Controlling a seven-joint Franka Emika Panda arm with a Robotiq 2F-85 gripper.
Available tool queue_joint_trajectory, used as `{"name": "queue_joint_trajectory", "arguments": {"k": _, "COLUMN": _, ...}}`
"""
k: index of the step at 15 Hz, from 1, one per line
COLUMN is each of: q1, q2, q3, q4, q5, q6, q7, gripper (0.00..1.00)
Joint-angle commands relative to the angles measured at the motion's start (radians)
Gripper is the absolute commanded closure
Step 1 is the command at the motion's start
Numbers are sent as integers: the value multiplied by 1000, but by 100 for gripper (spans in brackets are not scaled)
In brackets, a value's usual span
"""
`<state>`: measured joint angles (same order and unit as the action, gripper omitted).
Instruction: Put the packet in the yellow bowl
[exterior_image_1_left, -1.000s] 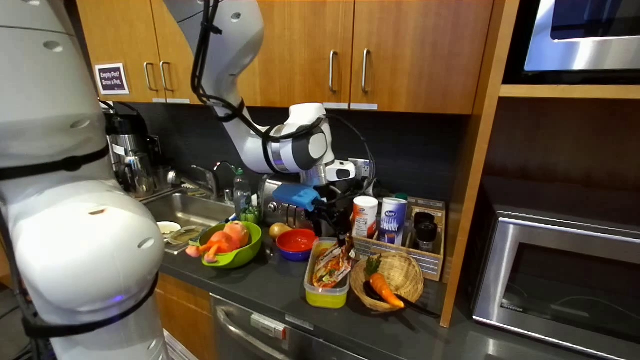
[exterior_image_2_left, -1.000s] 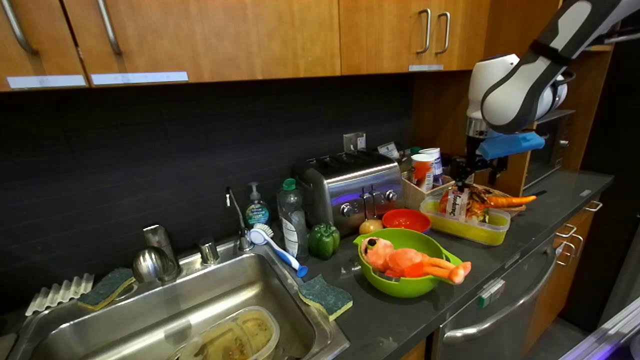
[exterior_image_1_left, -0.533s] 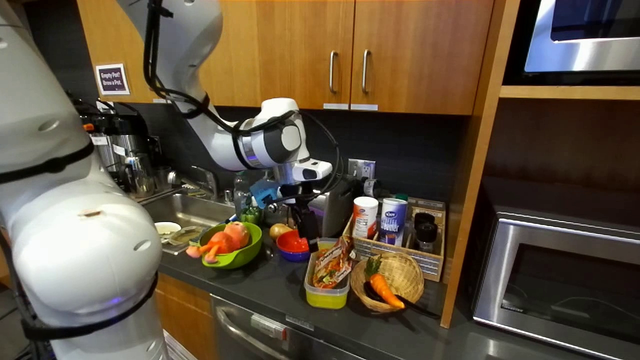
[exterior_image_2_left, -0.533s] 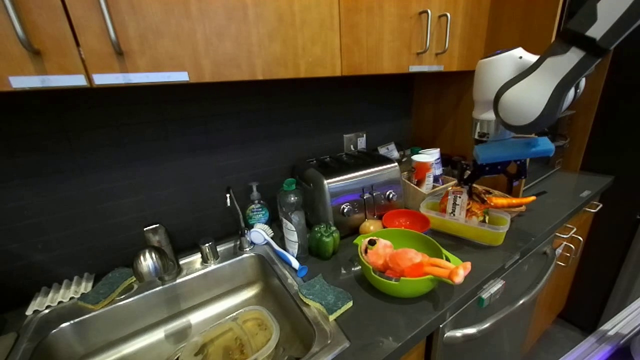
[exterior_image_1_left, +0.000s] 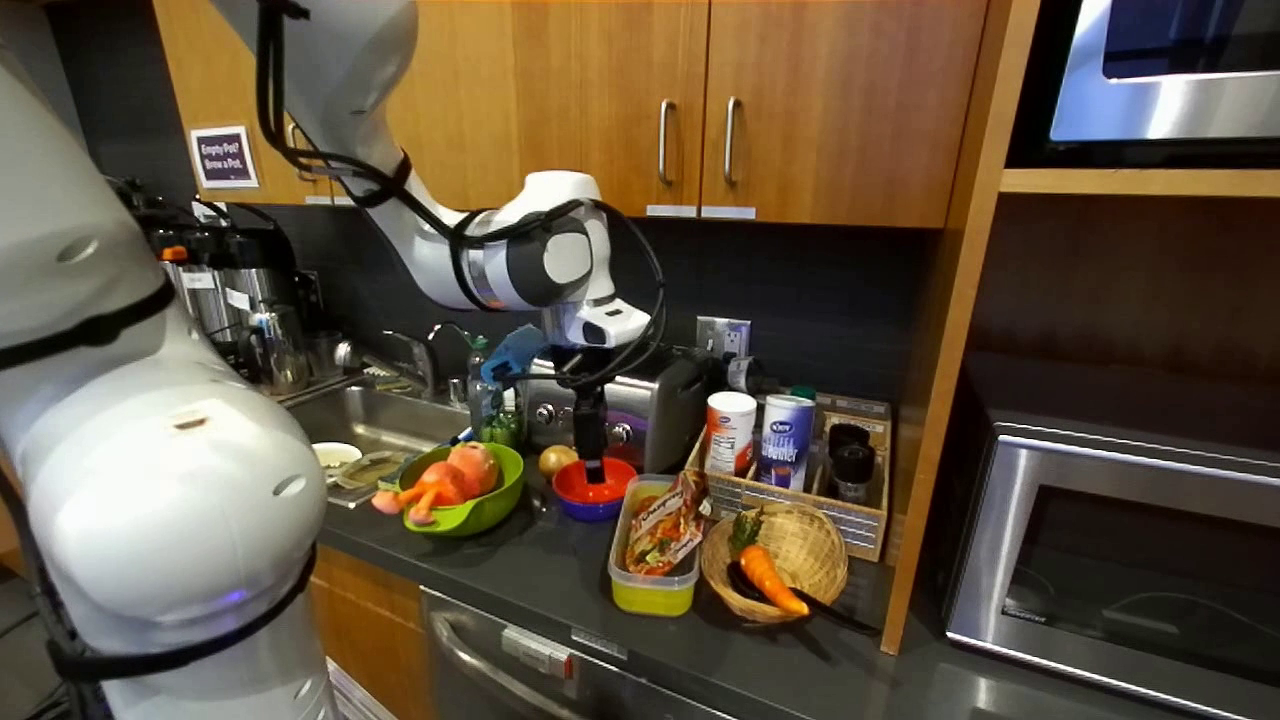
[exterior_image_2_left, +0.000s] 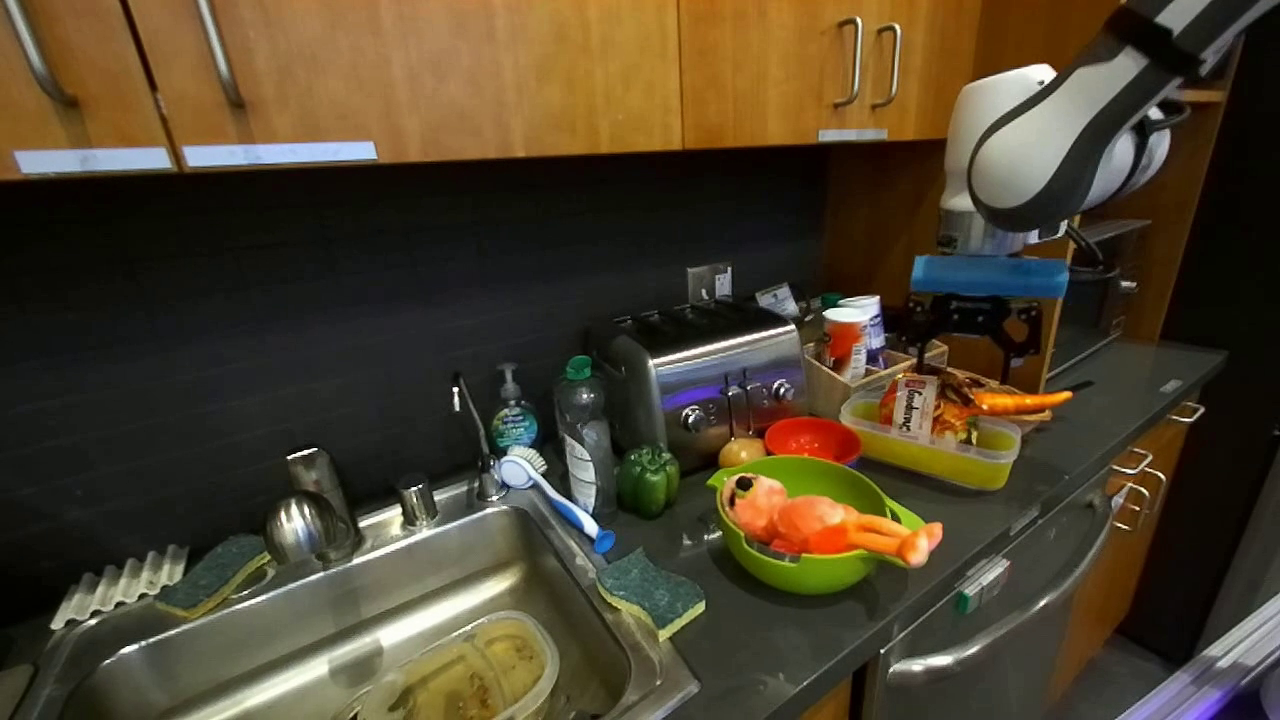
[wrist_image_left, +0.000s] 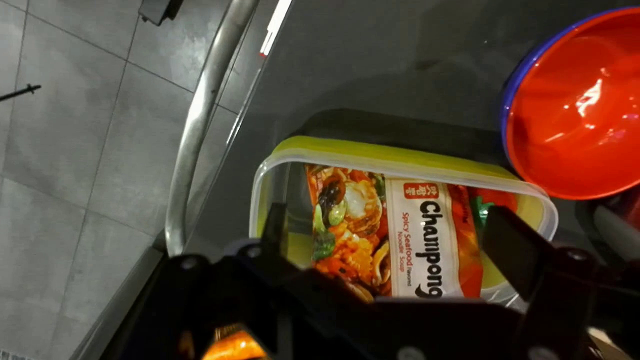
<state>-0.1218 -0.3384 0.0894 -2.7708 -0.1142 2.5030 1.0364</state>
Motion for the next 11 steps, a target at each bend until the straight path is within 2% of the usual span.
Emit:
{"name": "queue_joint_trajectory", "arguments": {"k": 1, "q1": 27, "q2": -63, "q3": -16, "q4": -14, "q5": 126, "q6": -32, "q7": 8, "gripper": 0}}
{"name": "queue_joint_trajectory", "arguments": {"k": 6, "q1": 19, "q2": -102, "q3": -24, "q4": -10, "q5": 236, "q6": -48, "q7": 13, "gripper": 0}}
{"name": "queue_joint_trajectory", "arguments": {"k": 11, "q1": 10, "q2": -109, "q3": -25, "q4": -6, "q5": 261, "q6": -53, "q7": 12, "gripper": 0}}
